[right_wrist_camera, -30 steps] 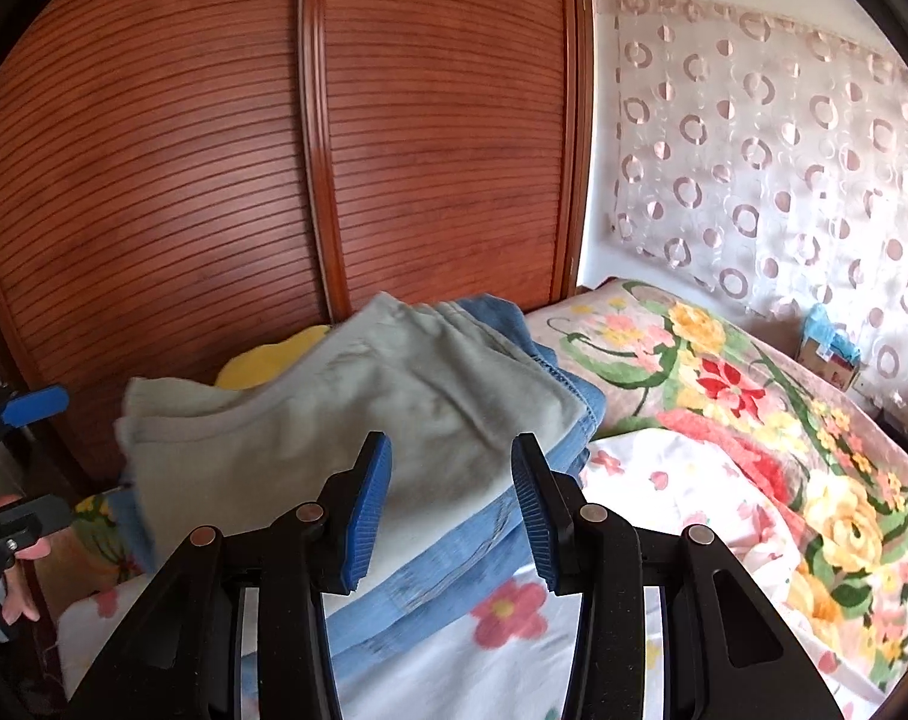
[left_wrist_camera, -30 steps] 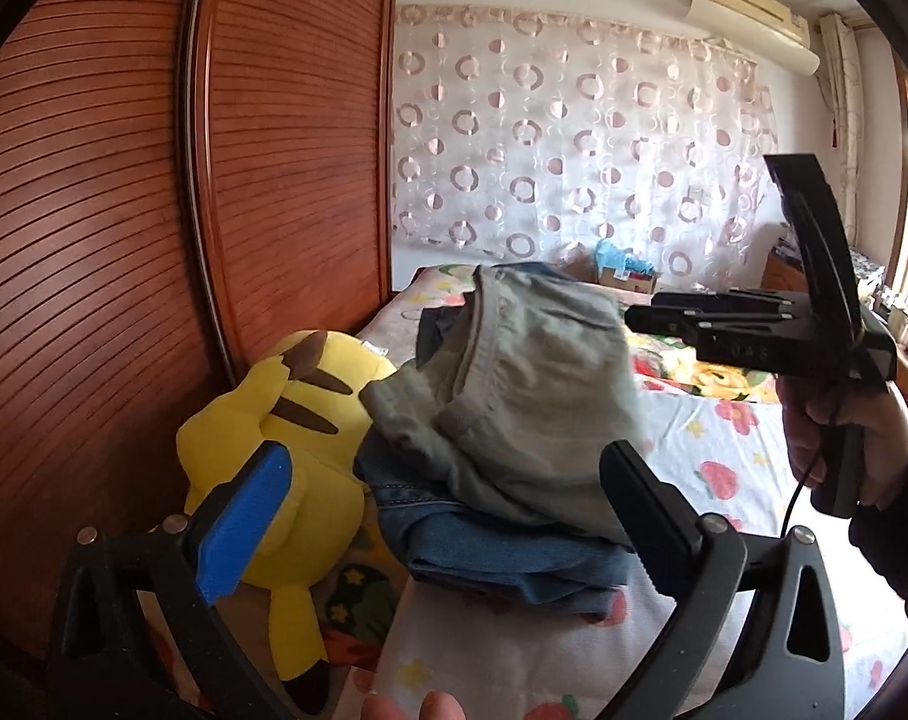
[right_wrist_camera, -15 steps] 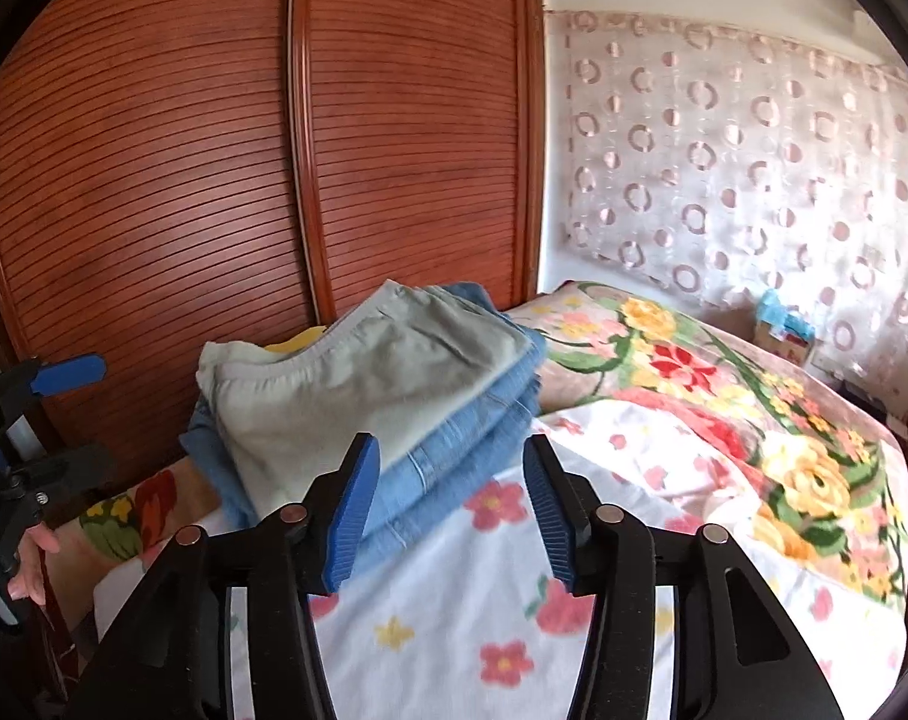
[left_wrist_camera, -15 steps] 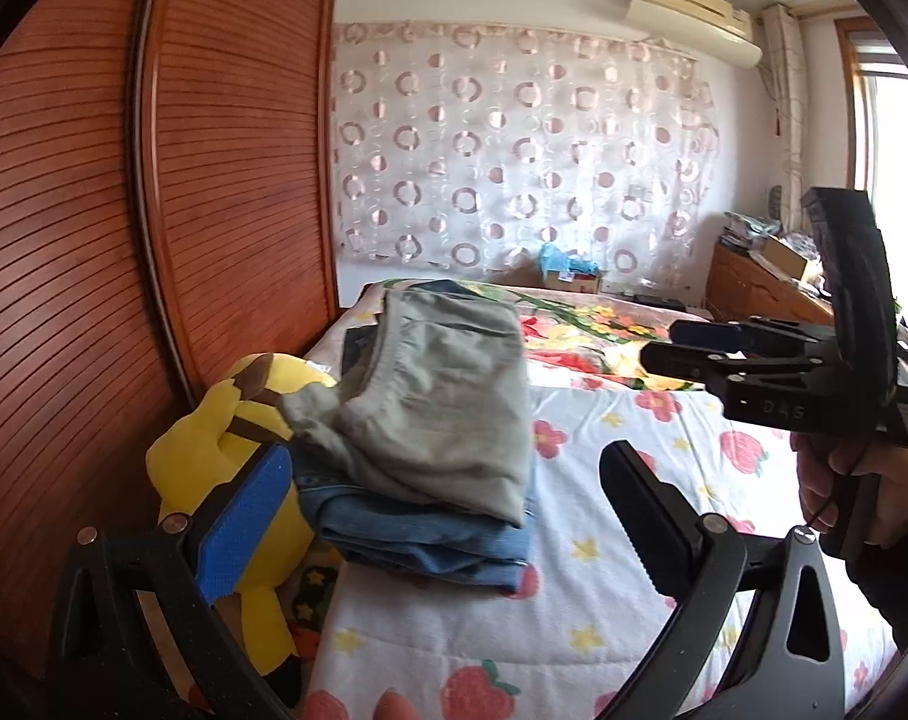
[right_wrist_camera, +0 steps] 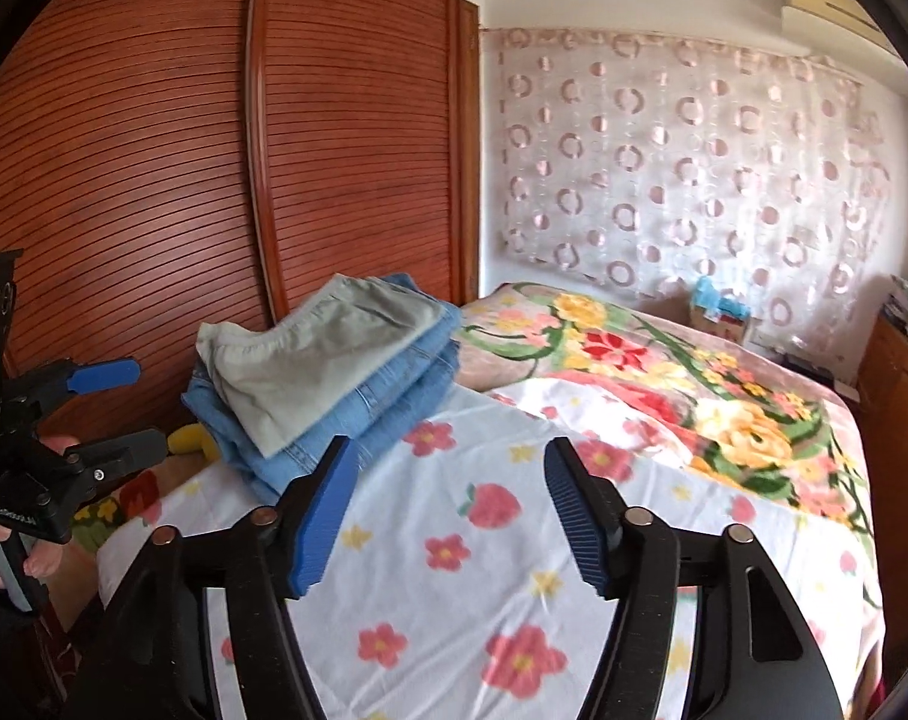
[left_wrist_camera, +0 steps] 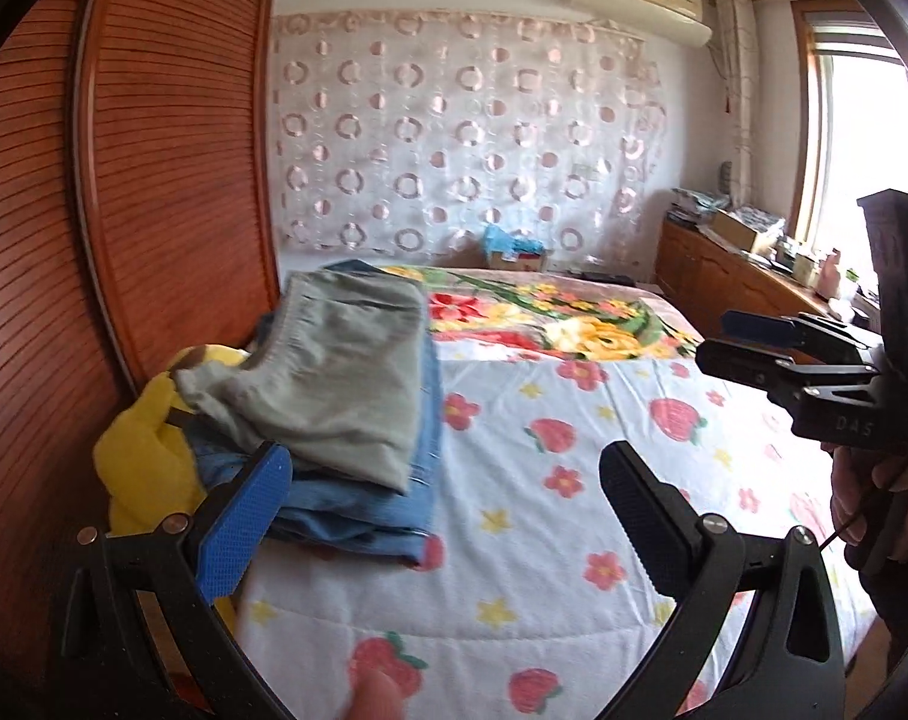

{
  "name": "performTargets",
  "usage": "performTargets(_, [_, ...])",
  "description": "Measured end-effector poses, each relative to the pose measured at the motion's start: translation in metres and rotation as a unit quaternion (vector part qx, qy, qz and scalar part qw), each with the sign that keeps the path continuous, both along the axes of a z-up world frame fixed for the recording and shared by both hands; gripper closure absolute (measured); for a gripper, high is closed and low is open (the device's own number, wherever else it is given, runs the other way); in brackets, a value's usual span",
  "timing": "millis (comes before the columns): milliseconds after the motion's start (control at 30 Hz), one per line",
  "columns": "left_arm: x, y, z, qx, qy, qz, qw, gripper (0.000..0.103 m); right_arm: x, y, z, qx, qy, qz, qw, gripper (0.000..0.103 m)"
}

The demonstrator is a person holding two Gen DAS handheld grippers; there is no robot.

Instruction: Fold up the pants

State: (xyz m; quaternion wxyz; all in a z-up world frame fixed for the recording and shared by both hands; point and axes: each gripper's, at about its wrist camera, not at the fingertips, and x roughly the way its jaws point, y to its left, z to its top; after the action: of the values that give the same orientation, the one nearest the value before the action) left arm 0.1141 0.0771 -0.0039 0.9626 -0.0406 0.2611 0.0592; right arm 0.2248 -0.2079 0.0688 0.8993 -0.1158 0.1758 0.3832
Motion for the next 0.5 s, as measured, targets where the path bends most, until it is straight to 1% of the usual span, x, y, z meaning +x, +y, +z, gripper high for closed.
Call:
performTargets(67, [0.000,-0.008,-0.003,0.003,0.004,-0.008,1.0000,0.000,-0.007,-0.006,-0.004,-0.001,0.001,-0.015,1.000,0.029])
performTargets(167, [0.000,-0.021,-0.006,0.007,0.009,-0.022,0.9997,0.000,-0.017,-0.013,-0.011,-0.001,0.005,-0.035,0.999,0.029])
performTargets(300, [-0.001,-0.036,-0.008,0.000,0.012,-0.041,0.9991,0.000,-0.028,-0.027,-0.018,0.008,0.019,-0.052,0.998,0.029])
performTargets(500, [-0.006,-0.062,-0.011,0.001,0.020,-0.067,0.9975,0.000,-0.048,-0.046,-0.020,0.017,0.024,-0.083,0.996,0.029])
